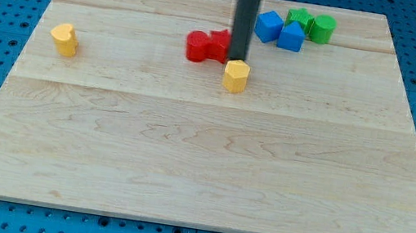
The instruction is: Move the red circle diagonally top left to the red star
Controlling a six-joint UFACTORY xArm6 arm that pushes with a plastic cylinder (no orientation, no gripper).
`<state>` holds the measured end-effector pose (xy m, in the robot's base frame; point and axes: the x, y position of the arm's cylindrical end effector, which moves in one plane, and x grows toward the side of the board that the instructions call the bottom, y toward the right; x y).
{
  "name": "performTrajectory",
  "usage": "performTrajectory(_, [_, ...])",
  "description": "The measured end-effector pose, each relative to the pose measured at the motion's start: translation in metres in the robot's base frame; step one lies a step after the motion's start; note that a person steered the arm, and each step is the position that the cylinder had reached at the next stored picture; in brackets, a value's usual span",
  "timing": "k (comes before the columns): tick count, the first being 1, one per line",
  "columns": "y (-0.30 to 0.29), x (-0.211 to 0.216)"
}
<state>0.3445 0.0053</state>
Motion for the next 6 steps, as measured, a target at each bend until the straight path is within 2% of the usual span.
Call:
performTrajectory(1, [0.020, -0.007])
performTrajectory(2, [0.024, -0.033])
performTrajectory(3, [-0.011, -0.026])
performTrajectory(4, [-0.077, -0.013])
performTrajectory(5, [-0.097, -0.021])
performTrajectory(6, [-0.156, -0.016])
